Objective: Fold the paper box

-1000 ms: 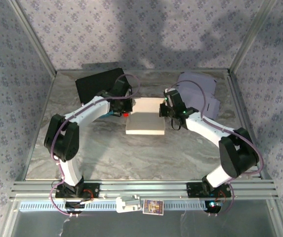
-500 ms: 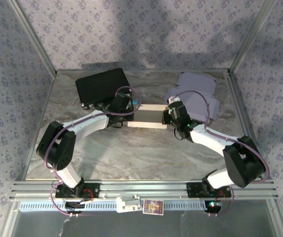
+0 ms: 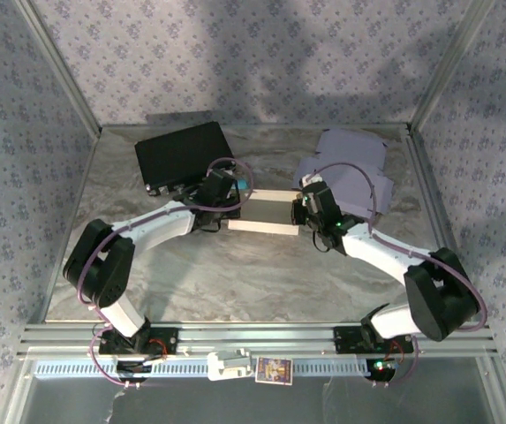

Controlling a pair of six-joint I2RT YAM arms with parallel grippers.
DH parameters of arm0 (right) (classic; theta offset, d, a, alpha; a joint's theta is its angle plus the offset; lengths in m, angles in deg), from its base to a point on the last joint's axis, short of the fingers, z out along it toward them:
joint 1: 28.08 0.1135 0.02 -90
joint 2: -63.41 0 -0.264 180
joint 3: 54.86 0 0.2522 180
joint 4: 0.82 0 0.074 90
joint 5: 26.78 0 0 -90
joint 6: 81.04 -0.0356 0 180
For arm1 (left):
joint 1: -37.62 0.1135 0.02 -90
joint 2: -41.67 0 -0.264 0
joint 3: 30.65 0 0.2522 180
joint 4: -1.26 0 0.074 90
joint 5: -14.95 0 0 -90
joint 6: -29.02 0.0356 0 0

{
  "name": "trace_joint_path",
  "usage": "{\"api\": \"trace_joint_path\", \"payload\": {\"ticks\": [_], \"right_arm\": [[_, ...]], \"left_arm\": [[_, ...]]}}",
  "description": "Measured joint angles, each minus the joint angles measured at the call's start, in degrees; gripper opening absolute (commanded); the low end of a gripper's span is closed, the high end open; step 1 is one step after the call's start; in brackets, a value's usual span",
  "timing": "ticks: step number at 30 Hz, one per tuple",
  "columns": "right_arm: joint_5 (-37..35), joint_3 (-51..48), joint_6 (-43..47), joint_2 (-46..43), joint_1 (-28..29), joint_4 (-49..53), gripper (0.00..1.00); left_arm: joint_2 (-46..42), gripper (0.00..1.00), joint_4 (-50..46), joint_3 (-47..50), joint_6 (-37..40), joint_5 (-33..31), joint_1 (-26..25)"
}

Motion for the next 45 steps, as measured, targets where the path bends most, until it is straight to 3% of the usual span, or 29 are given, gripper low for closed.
{"api": "trace_joint_path", "payload": {"ticks": [2,5,12,19,23,33,39,45], "right_arm": [[0.4,0.4,-2.0,-1.2,0.4,2.5,0.37],[1.6,0.6,-5.0,-3.6,0.7,6.1,0.48],[5.0,0.8,-14.5,-9.2,0.6,13.3,0.56],[7.9,5.4,-30.4,-14.0,0.6,21.7,0.55],[8.3,8.9,-43.9,-16.2,0.6,23.8,0.53],[6.1,17.9,-78.6,-10.8,3.4,27.2,0.51],[5.0,19.6,-89.4,-6.3,5.1,27.6,0.51],[5.0,22.0,-93.9,-1.6,5.0,27.8,0.5]], "left_arm": [[0.0,0.0,0.0,0.0,0.0,0.0,-0.5],[0.0,0.0,0.0,0.0,0.0,0.0,-1.5],[0.0,0.0,0.0,0.0,0.0,0.0,-2.1],[0.0,0.0,-0.3,-0.1,0.0,-0.9,-2.7],[0.0,0.0,-1.2,-0.4,-0.2,-2.0,-3.2],[0.3,0.0,-1.7,-0.6,-2.1,-5.2,-4.9],[0.3,0.0,-1.7,-0.6,-3.5,-6.4,-5.0],[0.3,0.0,-1.9,-0.6,-4.3,-7.0,-5.0]]}}
